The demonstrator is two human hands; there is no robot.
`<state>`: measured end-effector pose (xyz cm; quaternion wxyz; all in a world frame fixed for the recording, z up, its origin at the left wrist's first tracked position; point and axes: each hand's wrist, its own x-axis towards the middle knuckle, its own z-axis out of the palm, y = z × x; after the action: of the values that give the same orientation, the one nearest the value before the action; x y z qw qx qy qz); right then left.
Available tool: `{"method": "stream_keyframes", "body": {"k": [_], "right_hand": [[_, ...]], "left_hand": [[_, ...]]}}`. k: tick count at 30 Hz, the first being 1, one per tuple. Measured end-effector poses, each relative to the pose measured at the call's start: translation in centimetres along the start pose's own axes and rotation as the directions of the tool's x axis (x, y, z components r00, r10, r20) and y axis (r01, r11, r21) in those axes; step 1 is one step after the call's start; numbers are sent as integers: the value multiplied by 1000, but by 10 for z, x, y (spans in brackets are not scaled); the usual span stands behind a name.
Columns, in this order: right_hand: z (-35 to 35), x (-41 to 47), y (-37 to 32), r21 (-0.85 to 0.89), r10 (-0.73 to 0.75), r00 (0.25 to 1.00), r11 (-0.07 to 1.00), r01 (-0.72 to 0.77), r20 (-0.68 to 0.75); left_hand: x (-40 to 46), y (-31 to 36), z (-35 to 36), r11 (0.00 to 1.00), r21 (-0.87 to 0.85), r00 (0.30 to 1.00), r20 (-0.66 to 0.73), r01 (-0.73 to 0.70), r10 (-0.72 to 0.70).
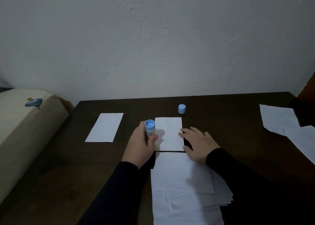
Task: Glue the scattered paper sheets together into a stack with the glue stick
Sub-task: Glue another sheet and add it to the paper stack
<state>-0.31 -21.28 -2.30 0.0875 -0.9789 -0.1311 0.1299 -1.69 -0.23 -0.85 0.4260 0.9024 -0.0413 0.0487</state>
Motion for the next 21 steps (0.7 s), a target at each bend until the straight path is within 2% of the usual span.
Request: {"method": "stream_keyframes", "body": {"k": [2,7,9,11,14,17,19,21], "right_hand": [[1,1,-5,-55,16,1000,998,-16,0],[2,-1,-33,-266,113,993,956,-121,-45],[-2,-2,-40,-202,107,991,972,-121,-77],[-8,-1,-35,-60,97,986,993,-106,-135],[-13,3,-8,-46,107,962,991,-122,-249],[-8,4,19,-43,216,966,974,-223,-140],[-5,2,25,-45,231,971,971,-234,-64],[-2,0,17,-43,226,972,973,-229,-55]], "left_hand": [[0,-2,-3,999,-36,999,-38,33,-34],[5,11,-15,957,-282,963,-231,73,-141],[6,14,-16,951,-306,957,-259,48,-132],[5,16,-14,950,-309,962,-247,39,-120],[1,18,-7,949,-312,978,-186,36,-98],[-2,21,2,950,-312,990,-130,18,-61],[-3,22,9,953,-302,994,-99,12,-44],[-3,23,14,954,-299,996,-78,9,-34]]}}
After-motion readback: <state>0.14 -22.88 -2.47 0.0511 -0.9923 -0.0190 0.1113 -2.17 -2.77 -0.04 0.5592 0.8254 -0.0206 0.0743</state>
